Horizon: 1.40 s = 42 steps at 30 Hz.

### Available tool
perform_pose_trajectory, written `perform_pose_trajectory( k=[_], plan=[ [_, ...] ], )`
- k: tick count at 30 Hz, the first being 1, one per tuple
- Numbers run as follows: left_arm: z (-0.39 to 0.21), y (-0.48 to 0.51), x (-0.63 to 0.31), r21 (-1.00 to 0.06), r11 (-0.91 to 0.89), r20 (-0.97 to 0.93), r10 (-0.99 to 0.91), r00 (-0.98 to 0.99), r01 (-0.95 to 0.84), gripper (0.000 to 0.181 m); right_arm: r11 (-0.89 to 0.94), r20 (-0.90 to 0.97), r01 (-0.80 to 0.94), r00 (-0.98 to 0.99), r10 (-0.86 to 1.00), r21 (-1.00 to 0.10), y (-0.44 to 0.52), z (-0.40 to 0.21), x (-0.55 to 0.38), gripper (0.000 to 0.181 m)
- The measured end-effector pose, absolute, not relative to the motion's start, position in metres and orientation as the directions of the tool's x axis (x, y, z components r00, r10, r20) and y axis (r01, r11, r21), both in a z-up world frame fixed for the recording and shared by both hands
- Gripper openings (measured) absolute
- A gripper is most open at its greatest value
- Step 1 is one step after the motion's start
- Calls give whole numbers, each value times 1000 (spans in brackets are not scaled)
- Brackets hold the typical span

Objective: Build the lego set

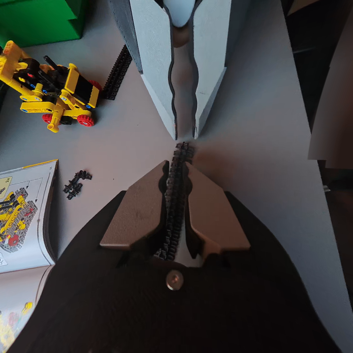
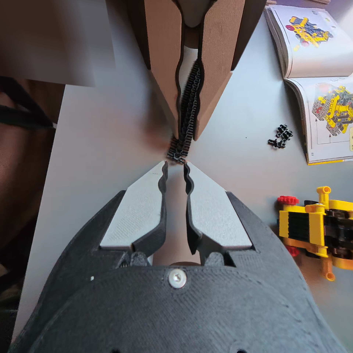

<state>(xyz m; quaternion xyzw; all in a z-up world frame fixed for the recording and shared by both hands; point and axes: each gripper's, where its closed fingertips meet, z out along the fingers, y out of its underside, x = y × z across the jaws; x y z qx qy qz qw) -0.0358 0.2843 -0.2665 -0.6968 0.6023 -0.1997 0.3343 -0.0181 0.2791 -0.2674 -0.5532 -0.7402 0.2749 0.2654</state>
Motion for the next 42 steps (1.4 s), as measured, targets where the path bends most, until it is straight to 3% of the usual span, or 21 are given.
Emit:
perform_pose_trajectory(
  k=[7, 18, 25, 31, 42],
  plan=[
    [-271, 282, -31, -707, -59, -100, -978, 182, -704, 8, 139, 14, 684, -185, 983, -716, 281, -268, -24, 7],
    [-272, 280, -29, -711, -28, -115, -981, 156, -702, 4, 148, 15, 693, -194, 981, -706, 282, -272, -21, 4],
    [-270, 279, -31, -674, 128, -286, -953, 97, -728, 4, 389, 279, 625, -271, 921, -677, 279, -271, -23, 4],
    [-269, 274, -29, -659, 208, -377, -923, 78, -723, 4, 625, 558, 535, -307, 771, -569, 274, -269, -22, 3],
    [-271, 272, -31, -718, 24, -158, -979, 130, -696, 4, 489, 382, 546, -304, 873, -681, 272, -268, -21, 0]
  ],
)
